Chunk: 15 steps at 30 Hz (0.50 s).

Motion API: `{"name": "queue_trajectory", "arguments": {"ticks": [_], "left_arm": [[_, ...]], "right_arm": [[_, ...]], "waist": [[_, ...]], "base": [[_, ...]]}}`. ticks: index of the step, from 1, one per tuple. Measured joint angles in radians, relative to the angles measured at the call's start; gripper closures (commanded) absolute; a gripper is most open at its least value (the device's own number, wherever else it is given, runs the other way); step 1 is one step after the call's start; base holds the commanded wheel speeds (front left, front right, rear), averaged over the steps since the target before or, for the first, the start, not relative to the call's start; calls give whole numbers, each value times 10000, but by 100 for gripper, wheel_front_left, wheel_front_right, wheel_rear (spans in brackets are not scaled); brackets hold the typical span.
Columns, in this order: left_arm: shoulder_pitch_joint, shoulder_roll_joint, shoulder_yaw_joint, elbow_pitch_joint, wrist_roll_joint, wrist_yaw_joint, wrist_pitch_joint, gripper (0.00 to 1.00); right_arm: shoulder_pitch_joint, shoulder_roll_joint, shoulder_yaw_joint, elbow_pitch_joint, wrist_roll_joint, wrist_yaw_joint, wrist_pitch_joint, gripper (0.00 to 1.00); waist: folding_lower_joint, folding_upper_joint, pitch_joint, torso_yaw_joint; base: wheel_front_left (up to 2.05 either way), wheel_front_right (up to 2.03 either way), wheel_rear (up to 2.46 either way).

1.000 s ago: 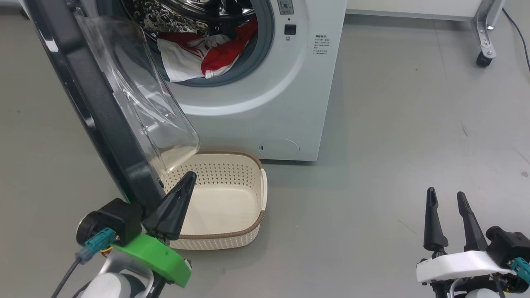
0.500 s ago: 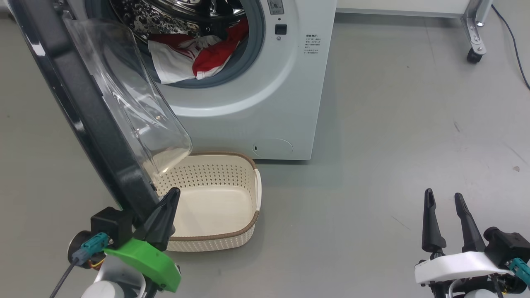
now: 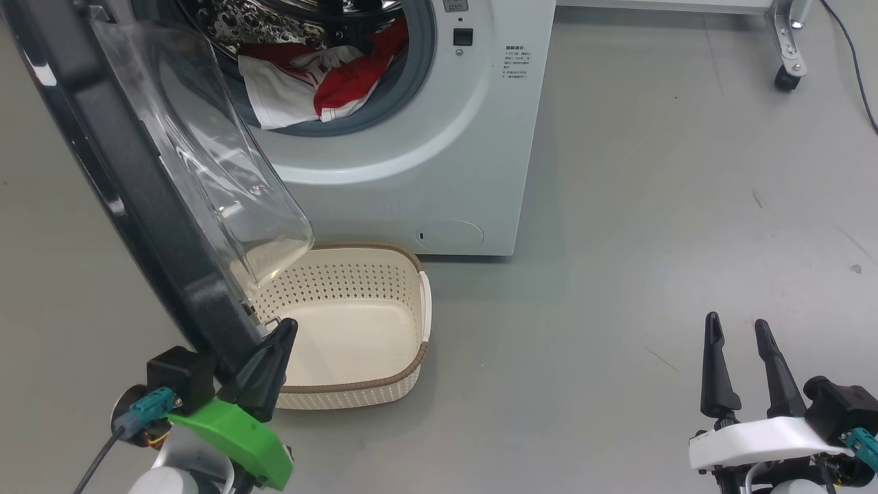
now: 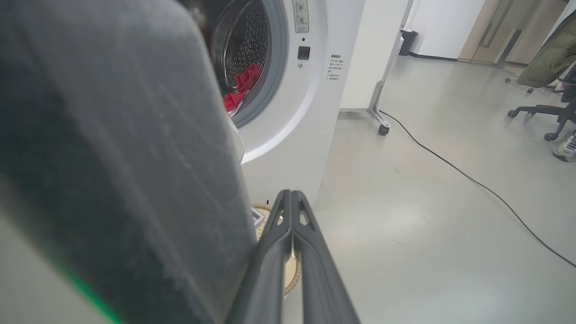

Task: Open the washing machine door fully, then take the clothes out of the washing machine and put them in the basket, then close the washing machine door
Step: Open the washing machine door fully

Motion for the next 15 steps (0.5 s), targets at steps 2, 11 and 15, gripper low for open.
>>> {"name": "queue_trajectory", "arguments": {"ticks": [2,11,15], "left_arm": [[-4,-2,12,40,-4,-2,-33,100],[-141,-138,-67,224,-59,0,-144,100],[-155,-180,-82,293,-61,-2,-232,100]], "right_arm": [[0,0,-4,0,0,2,0,0],[0,6,-130,6,0,31,0,0],[0,4,-142,8,2,33,0,0]], "waist": [[0,0,19,18],[0,0,47,277],[0,0,55,450]], "base": [[0,0,0],[0,0,0],[0,0,0]]}}
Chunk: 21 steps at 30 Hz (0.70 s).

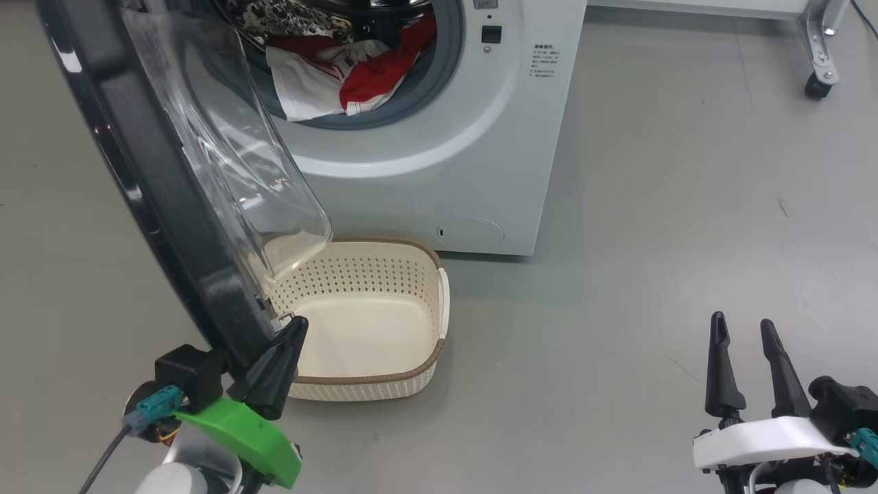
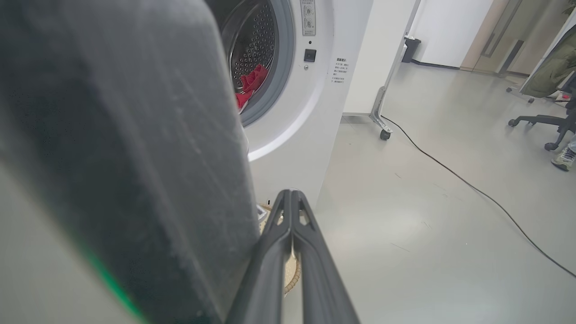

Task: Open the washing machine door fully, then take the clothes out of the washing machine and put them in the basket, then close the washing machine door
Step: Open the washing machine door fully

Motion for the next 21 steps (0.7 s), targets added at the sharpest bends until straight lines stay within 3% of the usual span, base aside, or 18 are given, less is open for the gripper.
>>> {"name": "queue_trajectory", "arguments": {"ticks": [21], "left_arm": [[-91,-140,349,426,-249,-2,-462,100]], "right_arm": [[1,2,222,102,84,84,0,0]], "waist": [[0,0,-12,1299]], "base": [[0,0,0]]}}
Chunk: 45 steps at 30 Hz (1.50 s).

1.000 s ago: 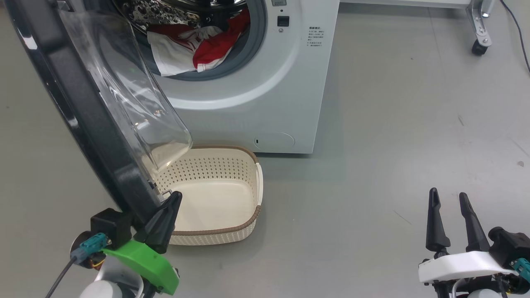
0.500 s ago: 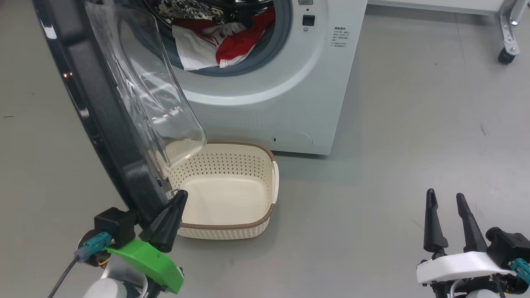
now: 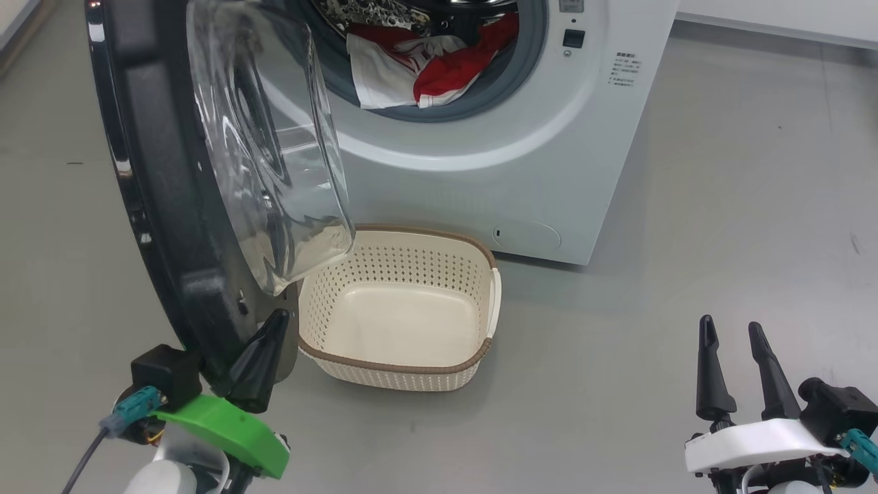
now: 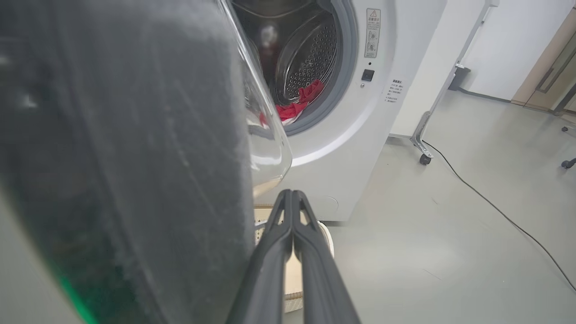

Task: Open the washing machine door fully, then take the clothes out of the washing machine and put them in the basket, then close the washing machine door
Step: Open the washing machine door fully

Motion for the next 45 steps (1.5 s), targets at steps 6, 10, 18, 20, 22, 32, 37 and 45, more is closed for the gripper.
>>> {"name": "queue_trajectory", "arguments": {"ticks": [6,10,18,20,22,32,37,45], "left_arm": [[-2,8,366,77,-232,117,-232,100],[-6,17,579,105,-311,184,-360,100],[-266,148,1455,253,-688,391,-685,100],[-321,205,1578,270,-765,410,-709,100],[-420,330,1814,307,-897,431,-773,100],[-732,683,2984,876,-1609,537,-999,100],[-911,849,3402,1244,-1812,566,-1089,100],[-1380,1181,3956,1720,-2236,560,-1175,100]], "right_arm": [[-3,0,63,-2,-31,0,0,0],[-14,-2,107,-8,-88,0,0,0],[-294,-8,376,-2,-240,2,0,0],[-316,-8,410,-2,-290,2,0,0],[-400,-8,449,6,-368,2,0,0],[-789,-19,623,75,-683,0,0,0],[-939,-46,713,142,-809,0,0,0],[-1210,-232,798,174,-1068,-19,2,0]], "waist": [[0,0,167,374],[0,0,307,525],[0,0,843,870],[0,0,911,897],[0,0,1050,943],[0,0,1757,1053],[0,0,2123,1056],[0,0,2735,1037]], "base": [[0,0,0],[0,0,0],[0,0,0],[0,0,0],[0,0,0],[0,0,0],[0,0,0],[0,0,0]]}}
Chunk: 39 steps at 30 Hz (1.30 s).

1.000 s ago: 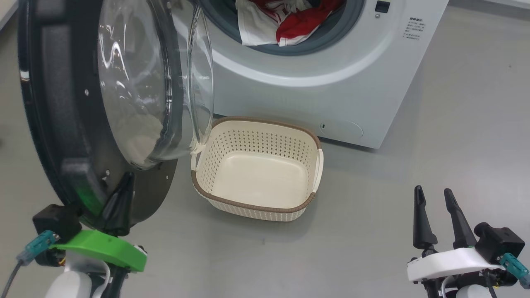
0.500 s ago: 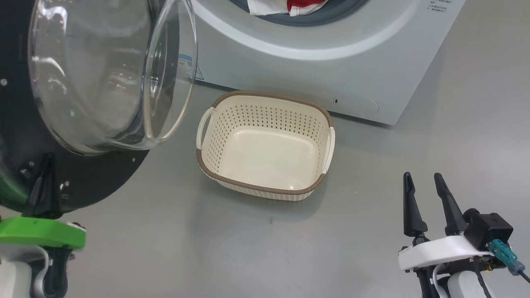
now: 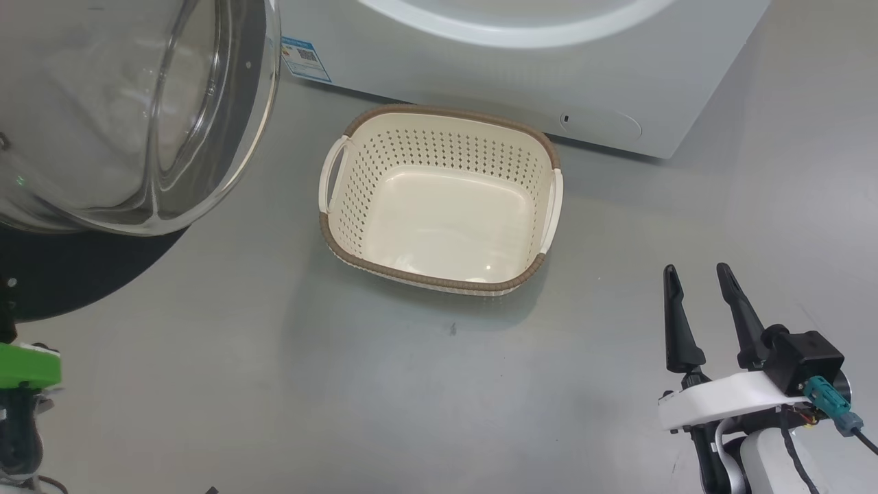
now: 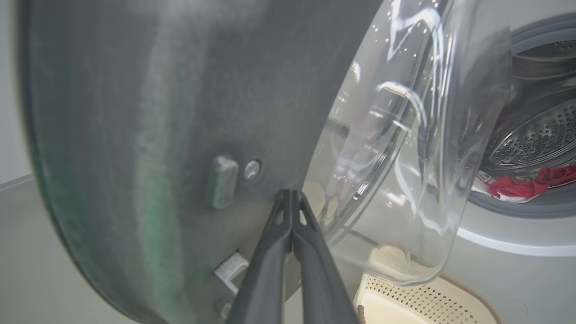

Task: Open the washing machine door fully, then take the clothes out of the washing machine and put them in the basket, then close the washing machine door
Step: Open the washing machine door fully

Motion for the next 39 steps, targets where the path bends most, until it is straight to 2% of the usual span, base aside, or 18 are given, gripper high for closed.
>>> {"name": "queue_trajectory", "arguments": {"ticks": [21,31,39], "left_arm": [[-1659,1137,965,1758,-800,-280,19,100],[-2235,1170,871,2443,-813,-389,-15,100],[-2269,1137,431,2884,-662,-408,-226,100]], "right_arm": [[-689,-163,153,-94,-359,-167,173,0],[-876,-161,115,-52,-385,-238,173,0],[-978,-153,75,261,-366,-234,163,0]], "waist": [[0,0,1469,-212],[0,0,1730,-284],[0,0,1395,-266]], "base": [[0,0,0],[0,0,0],[0,0,0]]}}
